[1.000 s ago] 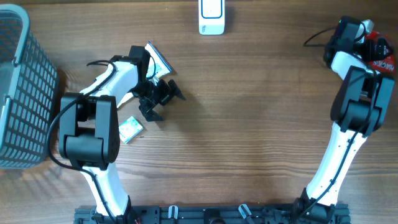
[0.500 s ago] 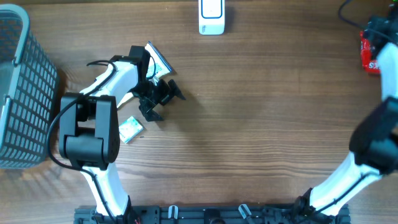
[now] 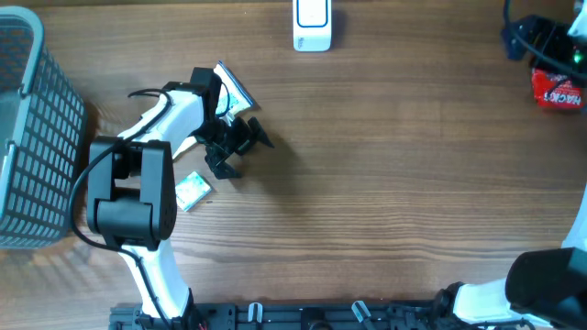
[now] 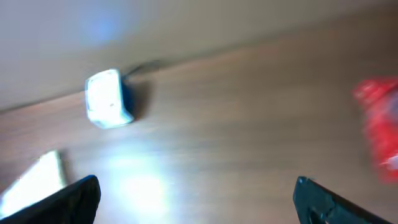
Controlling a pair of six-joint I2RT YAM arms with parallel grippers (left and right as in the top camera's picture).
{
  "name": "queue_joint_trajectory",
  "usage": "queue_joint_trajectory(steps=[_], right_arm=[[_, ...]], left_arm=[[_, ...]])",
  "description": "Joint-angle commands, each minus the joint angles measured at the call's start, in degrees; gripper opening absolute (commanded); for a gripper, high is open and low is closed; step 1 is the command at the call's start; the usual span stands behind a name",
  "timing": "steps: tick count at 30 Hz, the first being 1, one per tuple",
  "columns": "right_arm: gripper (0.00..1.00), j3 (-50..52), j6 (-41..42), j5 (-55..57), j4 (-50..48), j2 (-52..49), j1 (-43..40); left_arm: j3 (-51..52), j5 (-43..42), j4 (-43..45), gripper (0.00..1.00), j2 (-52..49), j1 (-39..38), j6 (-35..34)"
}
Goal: Scan the item barcode
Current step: 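Move the red bag away and drop it at the top-right table corner, then reach the left gripper to the green tissue pack and grasp it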
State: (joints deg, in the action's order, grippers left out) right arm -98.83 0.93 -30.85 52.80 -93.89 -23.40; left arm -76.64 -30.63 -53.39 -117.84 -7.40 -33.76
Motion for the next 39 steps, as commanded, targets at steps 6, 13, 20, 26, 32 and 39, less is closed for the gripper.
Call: queue_joint_trajectory(steps=[6, 13, 20, 26, 32, 39], right_arm=[[1.0, 1.03, 19.41, -0.31, 2.47, -0.5, 0.17], [1.0, 1.03, 27.12, 8.15, 2.47, -0.5, 0.17], [1.0, 1.03, 29.53, 10.1, 2.47, -0.5, 0.17], [1.0, 1.03, 29.53, 10.1, 2.49, -0.5, 0.17], [1.0, 1.03, 29.51, 10.1, 2.47, -0.5, 0.17], [1.0, 1.03, 29.51, 10.1, 2.47, -0.5, 0.17]], left_arm=[[2.62, 21.14, 2.45, 1.0, -4.59, 0.55, 6.54], [2.62, 21.11, 3.32, 1.0, -4.59, 0.55, 6.54], [2.62, 21.07, 4.7, 1.0, -4.59, 0.55, 6.47], [2.62, 19.56, 8.72, 1.0, -4.59, 0.48, 6.34], [2.14, 18.27, 0.02, 1.0, -3.8, 1.11, 6.32], [2.05, 20.41, -2.45, 1.0, 11.89, 1.9, 6.1]])
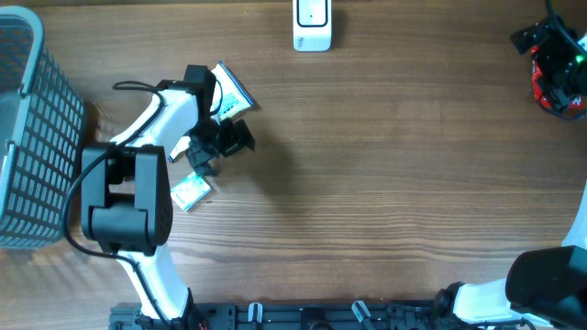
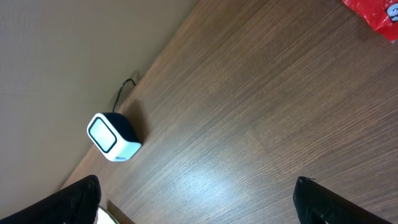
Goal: Scan the item barcode
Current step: 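Reach the left gripper to the green tissue pack and grasp it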
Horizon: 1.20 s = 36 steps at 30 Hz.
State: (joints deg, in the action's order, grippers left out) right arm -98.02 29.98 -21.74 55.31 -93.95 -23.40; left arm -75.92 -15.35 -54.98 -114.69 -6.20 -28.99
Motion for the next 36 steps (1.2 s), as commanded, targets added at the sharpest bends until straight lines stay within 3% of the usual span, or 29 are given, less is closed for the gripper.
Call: queue_joint_trajectory(steps=[1, 7, 11, 16, 21, 27, 36], right_arm=[[1.0, 0.22, 0.46, 0.98, -0.04, -0.44, 0.17], [1.0, 0.22, 0.46, 0.98, -0.04, -0.44, 0.17], [1.0, 0.22, 0.48, 0.98, -0.04, -0.44, 0.17], [1.0, 0.22, 0.46, 0.98, -0.04, -0.44, 0.17], [1.0, 0.22, 0.46, 0.98, -0.04, -0.44, 0.17], [1.0, 0.22, 0.48, 0.98, -0.04, -0.44, 0.17], [1.0, 0.22, 0.48, 0.98, -0.02, -0.44, 0.17]], left_arm=[[1.33, 6.43, -1.27, 1.0, 11.08, 0.7, 1.31], [1.33, 22.95, -5.97, 1.0, 27.5, 1.68, -5.05], [1.36, 23.39, -7.58, 1.0, 33.09, 5.81, -5.2], [3.32, 23.23, -10.67, 1.0, 32.46, 15.58, -4.9], [11.34, 15.67, -8.79, 1.0, 30.84, 22.25, -0.94], [25.16, -0.37, 3.65, 1.0, 30.77, 23.5, 9.01], [30.03, -1.11, 13.0, 1.0, 30.77, 23.19, 9.55]])
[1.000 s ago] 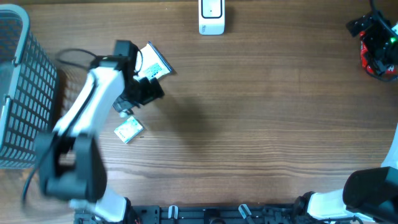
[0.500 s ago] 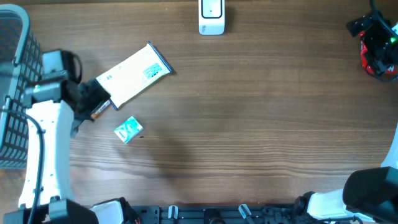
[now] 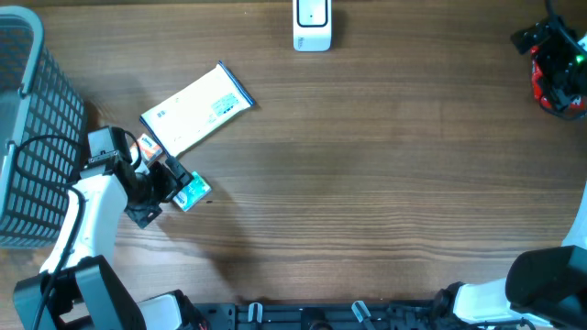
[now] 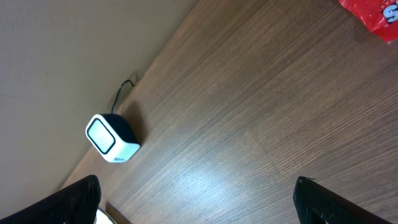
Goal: Scan the item barcode
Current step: 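Reach the left gripper to the green tissue pack and grasp it, then lift the green tissue pack and set it down toward table center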
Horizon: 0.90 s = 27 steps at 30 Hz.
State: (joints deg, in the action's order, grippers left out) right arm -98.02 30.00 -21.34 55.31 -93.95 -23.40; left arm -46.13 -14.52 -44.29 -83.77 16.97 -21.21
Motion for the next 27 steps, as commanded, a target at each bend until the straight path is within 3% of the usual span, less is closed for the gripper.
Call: queue_joint_trajectory(steps=[1, 9, 18, 23, 27], right_arm=[[1.0, 0.22, 0.44, 0.59, -0.04, -0.44, 0.17], [1.0, 0.22, 0.44, 0.59, -0.04, -0.44, 0.17], [1.0, 0.22, 0.44, 0.59, -0.04, -0.44, 0.17], [1.0, 0.22, 0.46, 0.59, -0.04, -0.44, 0.17], [1.0, 0.22, 0.44, 0.59, -0.04, -0.44, 0.17]], left_arm=[[0.24, -1.92, 3.43, 1.0, -0.15, 0.02, 1.77], [0.42, -1.97, 6.38, 0.82, -2.47, 0.02, 1.31], [1.03, -2.23, 6.62, 0.8, -7.8, -0.24, -0.22], [1.03, -9.14, 6.12, 0.64, -9.38, -1.33, 0.04], [1.03, -13.66, 6.19, 0.65, -9.4, -7.19, -0.02]])
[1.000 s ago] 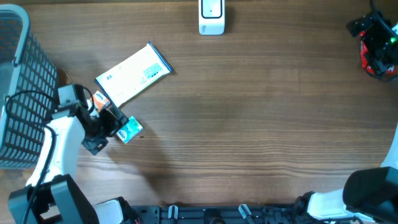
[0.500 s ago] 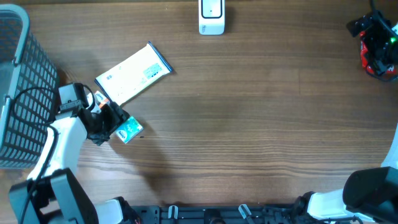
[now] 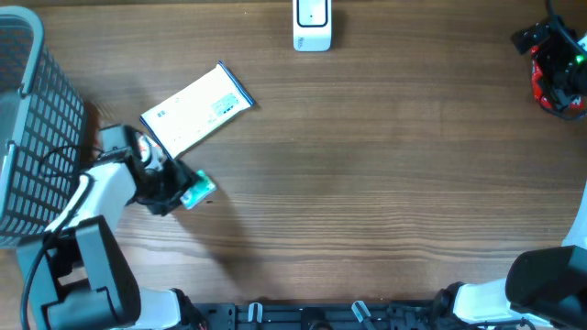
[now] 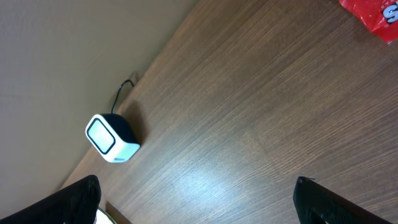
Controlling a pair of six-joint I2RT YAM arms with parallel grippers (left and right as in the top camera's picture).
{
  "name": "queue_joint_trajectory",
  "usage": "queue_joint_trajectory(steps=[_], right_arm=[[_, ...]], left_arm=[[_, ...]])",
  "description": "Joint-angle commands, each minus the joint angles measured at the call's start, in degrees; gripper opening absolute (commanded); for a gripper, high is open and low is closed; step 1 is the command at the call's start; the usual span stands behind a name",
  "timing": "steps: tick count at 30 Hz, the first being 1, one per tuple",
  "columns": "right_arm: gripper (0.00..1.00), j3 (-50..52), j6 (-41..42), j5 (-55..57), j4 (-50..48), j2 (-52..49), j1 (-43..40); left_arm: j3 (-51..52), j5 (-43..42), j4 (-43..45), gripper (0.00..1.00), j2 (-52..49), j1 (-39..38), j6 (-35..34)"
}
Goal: Scan the item barcode
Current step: 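Lift the green tissue pack and set it down toward table center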
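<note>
A small green and white packet (image 3: 196, 191) lies on the wood table, left of centre. My left gripper (image 3: 174, 190) is right at it, its black fingers over the packet's left part; whether they grip it is hidden from the overhead view. A flat white and blue box (image 3: 197, 108) lies just beyond. The white barcode scanner (image 3: 312, 26) stands at the far edge, and the right wrist view also shows the scanner (image 4: 112, 138). My right gripper (image 4: 196, 190) is open and empty, far right (image 3: 548, 46).
A grey wire basket (image 3: 27, 128) stands at the left edge, close behind my left arm. A red packet (image 3: 553, 90) lies under my right gripper at the far right; the same red packet (image 4: 370, 12) shows in the right wrist view.
My left gripper has shifted a little right, onto the small green packet, which now sits slightly turned with less of its white face showing. The right arm has not moved.
My left gripper first hovered beside the white box, then sat over its near end. Later it had dropped back near the small green packet, leaving the box uncovered. My right gripper had swung to the red packet by the second moment and stayed there, open.
</note>
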State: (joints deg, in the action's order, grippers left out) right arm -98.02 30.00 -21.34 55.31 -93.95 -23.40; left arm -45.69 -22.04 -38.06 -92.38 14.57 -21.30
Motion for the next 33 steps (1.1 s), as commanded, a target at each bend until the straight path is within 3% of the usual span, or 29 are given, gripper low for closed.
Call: queue_joint_trajectory(steps=[1, 6, 12, 16, 21, 27, 33], right_arm=[[1.0, 0.22, 0.46, 0.59, -0.04, -0.44, 0.17], [1.0, 0.22, 0.44, 0.59, -0.02, -0.44, 0.17], [1.0, 0.22, 0.46, 0.59, -0.04, -0.44, 0.17], [1.0, 0.22, 0.46, 0.59, -0.04, -0.44, 0.17], [1.0, 0.22, 0.44, 0.59, -0.02, -0.44, 0.17], [1.0, 0.22, 0.46, 0.59, -0.04, -0.44, 0.17], [1.0, 0.22, 0.44, 0.59, -0.04, -0.44, 0.17]], left_arm=[[0.59, -6.62, -0.02, 0.65, -0.79, -6.56, 0.04], [0.59, -7.15, 2.62, 0.66, -0.79, -18.16, -6.21], [0.59, -15.54, 12.24, 0.69, -0.79, -32.17, -6.64], [-0.5, -14.69, 14.19, 0.68, -0.68, -38.25, -6.58], [-4.79, -7.37, 6.03, 0.61, 0.94, -35.74, -6.62], [-7.96, 7.08, -3.21, 0.57, 1.95, -25.22, -10.84], [-7.93, 7.13, -3.17, 0.48, 1.84, -16.24, -12.22]])
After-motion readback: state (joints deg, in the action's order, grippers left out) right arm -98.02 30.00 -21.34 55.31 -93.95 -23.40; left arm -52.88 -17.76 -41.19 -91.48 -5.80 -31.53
